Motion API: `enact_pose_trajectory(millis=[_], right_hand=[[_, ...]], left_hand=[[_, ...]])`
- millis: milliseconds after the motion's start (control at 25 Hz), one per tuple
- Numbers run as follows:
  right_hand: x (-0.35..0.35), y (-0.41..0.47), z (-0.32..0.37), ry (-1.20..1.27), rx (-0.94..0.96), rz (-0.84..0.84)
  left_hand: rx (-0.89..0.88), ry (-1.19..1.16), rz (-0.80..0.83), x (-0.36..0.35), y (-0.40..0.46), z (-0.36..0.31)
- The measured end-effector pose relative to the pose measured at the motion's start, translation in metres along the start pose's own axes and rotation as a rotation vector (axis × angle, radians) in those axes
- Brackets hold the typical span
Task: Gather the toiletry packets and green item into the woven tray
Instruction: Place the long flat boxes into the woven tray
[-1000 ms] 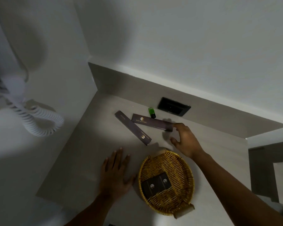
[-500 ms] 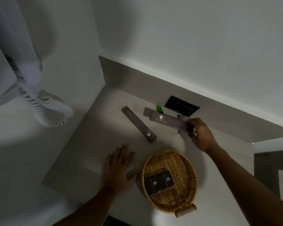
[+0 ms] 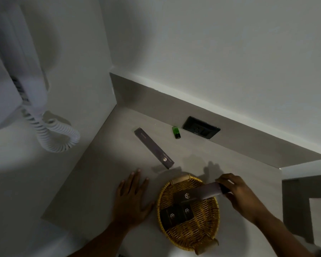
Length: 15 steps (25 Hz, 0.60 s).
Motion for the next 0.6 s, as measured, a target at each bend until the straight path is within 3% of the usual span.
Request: enact_pose_trajectory(millis=[360,520,600], right_hand=[[-0.013,0.018,0.005,0.099,-0.044,0.048],[0.021,0.057,0.024,0.128,-0.042,-0.173],[0.018,0.095,0.051,0.076,-0.02,-0.19]], left_hand=[[-0.002,0.01,0.003,0.002,0.0,0.0],[-0.008,0.027,0.0,0.001,0.0,-0.002],[-0.004,0.026,-0.007,0.003,-0.001,-0.002]])
Point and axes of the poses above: each hand's wrist, its own y-axis towards the middle knuckle, its own x-axis out of the back of the hand, z = x × y, the point moved 10 cm from there along y, towards the middle knuckle, and after that the axes turned 10 degrees about x, right-handed, at the moved point
